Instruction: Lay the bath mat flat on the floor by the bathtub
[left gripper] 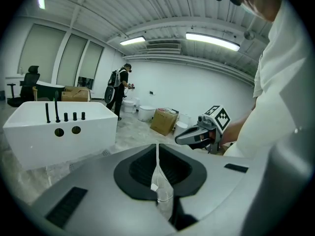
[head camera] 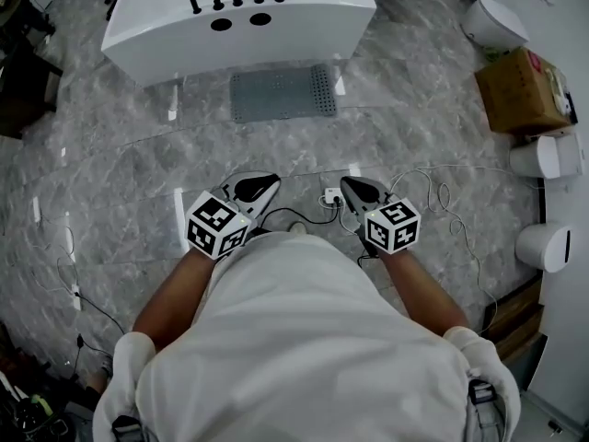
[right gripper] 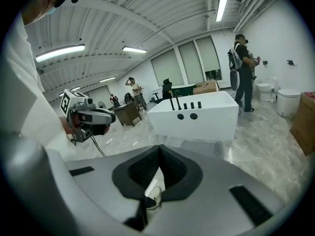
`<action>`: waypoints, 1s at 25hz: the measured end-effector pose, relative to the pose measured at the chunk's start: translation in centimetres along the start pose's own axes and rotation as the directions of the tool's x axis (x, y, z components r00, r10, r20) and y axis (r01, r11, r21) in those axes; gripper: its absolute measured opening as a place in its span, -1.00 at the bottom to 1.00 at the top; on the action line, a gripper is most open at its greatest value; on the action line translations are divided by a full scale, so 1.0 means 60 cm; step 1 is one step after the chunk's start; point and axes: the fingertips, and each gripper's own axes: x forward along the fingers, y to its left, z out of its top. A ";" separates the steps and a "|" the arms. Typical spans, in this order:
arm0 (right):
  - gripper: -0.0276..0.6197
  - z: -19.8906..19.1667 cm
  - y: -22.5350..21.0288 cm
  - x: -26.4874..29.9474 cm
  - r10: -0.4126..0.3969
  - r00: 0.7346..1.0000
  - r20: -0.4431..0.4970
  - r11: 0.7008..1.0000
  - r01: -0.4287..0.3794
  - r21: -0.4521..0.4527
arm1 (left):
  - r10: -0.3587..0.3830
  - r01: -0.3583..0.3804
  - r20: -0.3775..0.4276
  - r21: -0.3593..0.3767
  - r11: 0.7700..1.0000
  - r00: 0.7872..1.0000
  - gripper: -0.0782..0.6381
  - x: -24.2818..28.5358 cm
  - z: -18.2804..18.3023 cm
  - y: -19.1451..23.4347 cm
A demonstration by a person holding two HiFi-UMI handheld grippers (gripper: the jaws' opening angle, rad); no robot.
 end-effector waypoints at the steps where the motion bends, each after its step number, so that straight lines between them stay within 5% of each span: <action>1: -0.89 -0.004 -0.003 -0.007 0.007 1.000 0.000 1.000 -0.007 -0.004 | 0.009 -0.009 0.002 -0.015 1.000 1.000 -0.70 0.003 -0.003 -0.008; 25: -0.89 -0.018 -0.067 -0.062 0.025 0.997 0.072 0.999 -0.027 0.026 | 0.019 -0.018 -0.039 0.011 1.000 0.999 -0.70 0.076 0.024 -0.062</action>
